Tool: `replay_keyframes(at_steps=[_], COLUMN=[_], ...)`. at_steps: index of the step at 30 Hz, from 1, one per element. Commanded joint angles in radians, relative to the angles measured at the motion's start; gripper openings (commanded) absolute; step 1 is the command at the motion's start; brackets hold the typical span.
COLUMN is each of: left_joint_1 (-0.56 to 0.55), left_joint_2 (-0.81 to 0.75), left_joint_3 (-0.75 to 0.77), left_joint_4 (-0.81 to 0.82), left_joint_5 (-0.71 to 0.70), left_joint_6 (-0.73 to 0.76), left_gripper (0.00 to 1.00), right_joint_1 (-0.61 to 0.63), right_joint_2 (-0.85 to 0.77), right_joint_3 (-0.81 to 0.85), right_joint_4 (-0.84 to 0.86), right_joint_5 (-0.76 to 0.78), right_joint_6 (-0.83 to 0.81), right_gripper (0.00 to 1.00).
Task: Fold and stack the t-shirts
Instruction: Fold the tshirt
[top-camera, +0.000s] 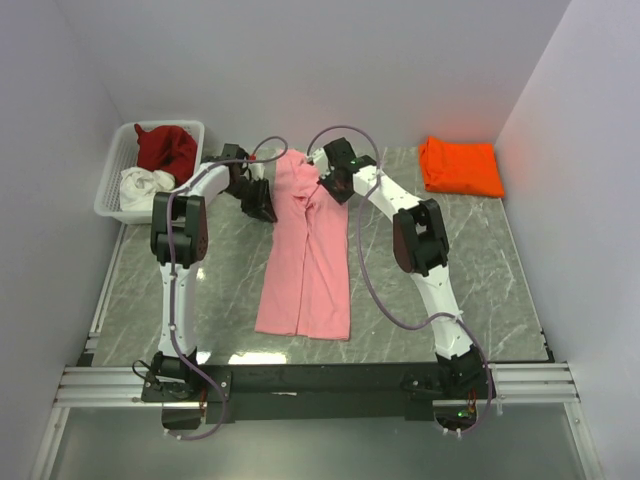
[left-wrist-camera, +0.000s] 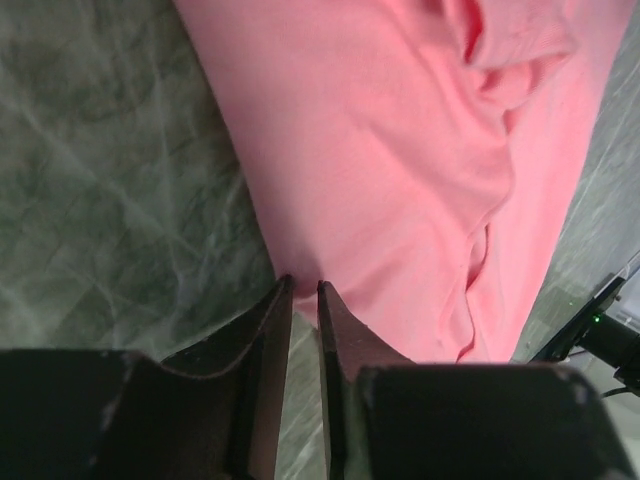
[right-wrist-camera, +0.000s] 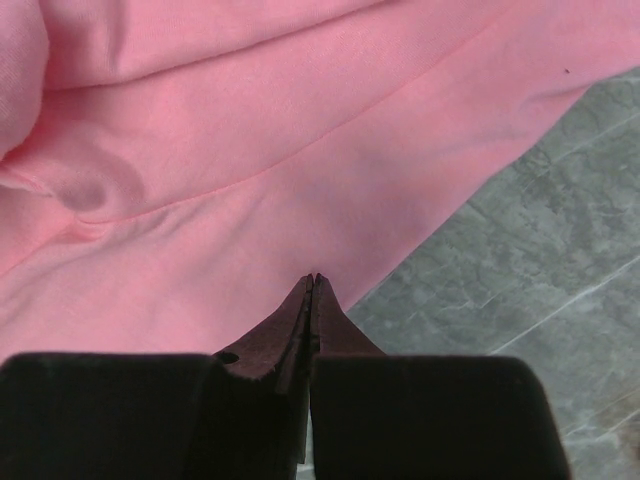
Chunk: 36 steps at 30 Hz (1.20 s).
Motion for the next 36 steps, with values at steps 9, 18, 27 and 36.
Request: replay_keyframes(at_steps=[9,18,27,36], left_joint_1=[0.025,-0.021,-0.060,-0.078], left_joint_2=[-0.087,-0.096,0.011,0.053], left_joint_3=[-0.027,0.059,0.148,0.127], left_joint_4=[-0.015,0.029,-0.008,-0.046], left_joint_5=[0.005,0.017,-0.006,-0.080], left_joint_6=[0.051,0.080,0.042,0.036], left_gripper=[0.30,0.34,0.33,0.33], right_joint_1=[0.027,0.034,0.071,0.084], right_joint_2=[0.013,-0.210,-0.072,-0.015], right_joint_3=[0.034,-0.106,0.047,0.017], right_joint_4=[-0.005,0.001,-0.220,-0.329], right_joint_5=[0.092,-0.067,-0.172,-0.187], right_joint_6=[-0.049,-0.012,-0.018,0.002], right_gripper=[0.00,0.00,0.00,0.00])
